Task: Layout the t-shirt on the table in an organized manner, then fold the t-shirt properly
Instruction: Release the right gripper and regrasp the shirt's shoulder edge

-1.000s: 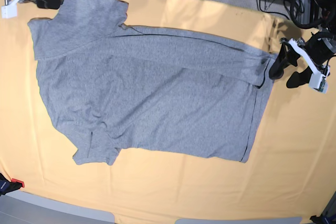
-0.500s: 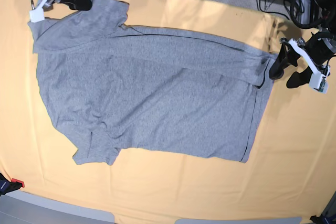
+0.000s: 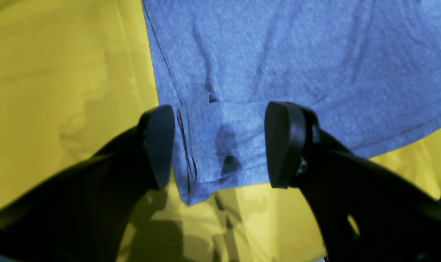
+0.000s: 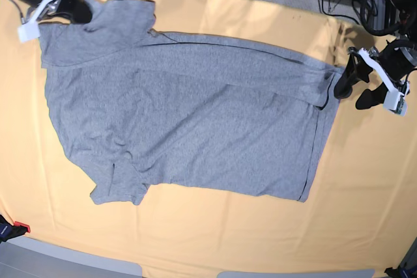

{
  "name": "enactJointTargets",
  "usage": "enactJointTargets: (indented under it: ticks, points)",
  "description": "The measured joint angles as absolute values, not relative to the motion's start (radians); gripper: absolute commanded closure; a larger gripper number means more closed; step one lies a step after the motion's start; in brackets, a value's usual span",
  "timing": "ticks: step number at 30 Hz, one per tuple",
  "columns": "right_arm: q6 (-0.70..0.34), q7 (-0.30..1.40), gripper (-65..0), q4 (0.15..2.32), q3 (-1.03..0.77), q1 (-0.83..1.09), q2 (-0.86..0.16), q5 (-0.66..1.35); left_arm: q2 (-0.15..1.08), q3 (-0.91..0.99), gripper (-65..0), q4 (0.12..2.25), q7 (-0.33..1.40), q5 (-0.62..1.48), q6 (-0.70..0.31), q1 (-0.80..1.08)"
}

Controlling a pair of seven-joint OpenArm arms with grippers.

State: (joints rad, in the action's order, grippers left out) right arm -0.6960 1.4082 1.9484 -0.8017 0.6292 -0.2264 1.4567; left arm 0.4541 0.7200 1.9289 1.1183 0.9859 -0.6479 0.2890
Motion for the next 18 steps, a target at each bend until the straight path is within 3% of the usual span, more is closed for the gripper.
enactJointTargets:
  ticks: [7, 15, 18]
  points:
    - [-0.696, 1.410, 0.0, 2.107, -0.844, 0.626, -0.227, 1.458, 0.454, 0.720, -39.9, 1.929, 1.118, 0.987, -0.648, 0.289]
    - [-0.696, 1.416, 0.0, 2.111, -0.714, 0.448, -0.238, 1.448, 0.451, 0.720, -39.9, 1.929, 1.121, 1.016, -0.648, 0.290]
    - [-0.696, 1.416, 0.0, 2.111, -0.677, 0.396, -0.269, 1.335, 0.451, 0.720, -39.9, 1.929, 1.123, 1.016, -0.648, 0.290]
